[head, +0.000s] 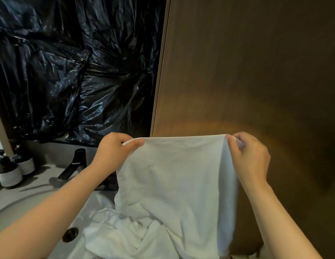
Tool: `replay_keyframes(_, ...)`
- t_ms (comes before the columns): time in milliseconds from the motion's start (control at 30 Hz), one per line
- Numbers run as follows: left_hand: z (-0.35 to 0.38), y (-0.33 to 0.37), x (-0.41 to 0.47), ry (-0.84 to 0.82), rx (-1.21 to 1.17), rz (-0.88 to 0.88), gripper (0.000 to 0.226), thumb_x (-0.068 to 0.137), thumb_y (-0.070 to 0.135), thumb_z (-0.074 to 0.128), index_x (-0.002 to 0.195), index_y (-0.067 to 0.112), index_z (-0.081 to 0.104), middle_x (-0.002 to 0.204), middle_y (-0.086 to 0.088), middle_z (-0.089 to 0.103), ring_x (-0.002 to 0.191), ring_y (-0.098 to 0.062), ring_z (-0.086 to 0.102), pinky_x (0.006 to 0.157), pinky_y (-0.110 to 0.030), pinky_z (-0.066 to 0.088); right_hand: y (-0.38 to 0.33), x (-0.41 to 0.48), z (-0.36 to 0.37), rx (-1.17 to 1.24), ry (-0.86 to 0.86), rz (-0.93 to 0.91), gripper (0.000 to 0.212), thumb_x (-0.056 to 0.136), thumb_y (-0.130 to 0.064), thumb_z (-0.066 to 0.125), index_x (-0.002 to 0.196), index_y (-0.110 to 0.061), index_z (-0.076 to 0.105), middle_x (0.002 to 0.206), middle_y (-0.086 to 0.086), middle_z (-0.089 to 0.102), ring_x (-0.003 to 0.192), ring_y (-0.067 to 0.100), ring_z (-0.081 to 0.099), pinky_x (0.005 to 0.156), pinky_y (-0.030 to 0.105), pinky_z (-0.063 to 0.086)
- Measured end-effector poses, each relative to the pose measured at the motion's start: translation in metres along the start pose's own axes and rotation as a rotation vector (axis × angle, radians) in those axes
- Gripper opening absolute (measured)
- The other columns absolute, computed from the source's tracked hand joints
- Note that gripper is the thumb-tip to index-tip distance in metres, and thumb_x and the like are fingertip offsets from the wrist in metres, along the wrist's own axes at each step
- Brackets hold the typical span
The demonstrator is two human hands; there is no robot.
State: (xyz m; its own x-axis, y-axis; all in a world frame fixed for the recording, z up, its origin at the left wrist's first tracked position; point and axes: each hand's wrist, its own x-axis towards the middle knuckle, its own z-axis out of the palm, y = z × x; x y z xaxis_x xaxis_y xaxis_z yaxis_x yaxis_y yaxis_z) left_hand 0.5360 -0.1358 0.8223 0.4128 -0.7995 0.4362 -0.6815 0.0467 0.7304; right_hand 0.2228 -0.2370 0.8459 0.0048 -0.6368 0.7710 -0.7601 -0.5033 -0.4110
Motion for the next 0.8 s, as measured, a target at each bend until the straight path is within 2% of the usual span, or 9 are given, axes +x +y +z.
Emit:
replay_keyframes(100,-0.014,0.031,0.022,0.179,-0.151,0.063,0.031,0.084,0.047,0.067,0.066,0.022,0.073,0.062,0.004,0.067,0.052,-0.007,0.059,0.048,-0.017,0.042,-0.023,0.031,-0.013,0.097,0.211,-0.035,0.023,0.097,-0.046,0.051,0.081,-0.031,0.057,0.077,-0.013,0.057,0.068,0.008,0.054,0.061,0.024,0.046)
replay_keyframes(167,-0.019,0.041,0.033,0.289,-0.225,0.074,0.031,0.083,0.046,0.067,0.071,0.018,0.072,0.069,0.000,0.068,0.052,-0.005,0.055,0.051,-0.024,0.042,-0.031,0.037,-0.015,0.102,0.294,-0.045,0.022,0.096,-0.050,0.049,0.080,-0.036,0.053,0.074,-0.020,0.053,0.067,0.002,0.050,0.064,0.020,0.041)
replay_keyframes(233,-0.017,0.039,0.039,0.277,-0.211,0.010,0.036,0.083,0.045,0.067,0.066,0.014,0.071,0.066,-0.005,0.067,0.055,-0.013,0.057,0.053,-0.028,0.042,-0.025,0.034,-0.008,0.004,0.203,-0.063,0.022,0.095,-0.045,0.054,0.075,-0.036,0.052,0.065,-0.023,0.047,0.067,-0.003,0.046,0.074,0.027,0.039)
replay_keyframes(300,-0.010,0.028,0.037,0.201,-0.098,-0.060,0.031,0.084,0.041,0.067,0.058,0.026,0.070,0.057,0.002,0.065,0.059,-0.015,0.061,0.051,-0.026,0.040,-0.007,0.023,0.002,-0.134,-0.013,-0.078,0.025,0.094,-0.044,0.057,0.074,-0.028,0.055,0.061,-0.015,0.050,0.065,0.008,0.054,0.079,0.033,0.043)
replay_keyframes(367,-0.001,0.018,0.034,0.174,-0.018,-0.094,0.021,0.086,0.039,0.066,0.067,0.033,0.070,0.059,0.015,0.062,0.063,-0.007,0.059,0.052,-0.023,0.037,0.008,0.010,0.009,-0.143,-0.157,-0.073,0.032,0.092,-0.050,0.055,0.077,-0.023,0.059,0.063,-0.008,0.057,0.063,0.017,0.059,0.068,0.033,0.052)
replay_keyframes(433,0.003,0.011,0.035,0.217,-0.027,-0.106,0.017,0.087,0.039,0.065,0.079,0.027,0.075,0.064,0.022,0.058,0.066,-0.001,0.054,0.056,-0.021,0.037,0.015,0.003,0.011,-0.037,-0.182,-0.066,0.033,0.089,-0.056,0.054,0.074,-0.027,0.059,0.064,-0.013,0.057,0.060,0.009,0.057,0.056,0.025,0.048)
replay_keyframes(600,0.003,0.010,0.045,0.240,-0.018,-0.109,0.021,0.088,0.041,0.062,0.088,0.024,0.076,0.070,0.017,0.061,0.068,-0.002,0.054,0.056,-0.021,0.036,0.029,0.005,0.000,0.055,-0.368,-0.015,0.024,0.089,-0.049,0.061,0.072,-0.032,0.061,0.068,-0.016,0.061,0.068,0.006,0.059,0.058,0.019,0.041)
replay_keyframes(667,0.006,0.014,0.045,0.227,0.007,-0.093,0.020,0.089,0.039,0.062,0.088,0.024,0.075,0.070,0.016,0.060,0.067,-0.002,0.053,0.056,-0.020,0.036,0.028,0.008,-0.002,-0.003,-0.311,-0.050,0.021,0.091,-0.043,0.061,0.074,-0.030,0.061,0.070,-0.016,0.061,0.068,0.006,0.059,0.058,0.021,0.041)
replay_keyframes(800,0.002,0.029,0.045,0.203,-0.012,-0.046,0.014,0.090,0.033,0.061,0.090,0.027,0.073,0.076,0.015,0.063,0.071,-0.002,0.055,0.058,-0.020,0.038,0.005,0.019,-0.007,0.020,0.056,-0.154,0.018,0.093,-0.032,0.060,0.079,-0.021,0.064,0.071,-0.007,0.060,0.062,0.007,0.055,0.055,0.019,0.045)
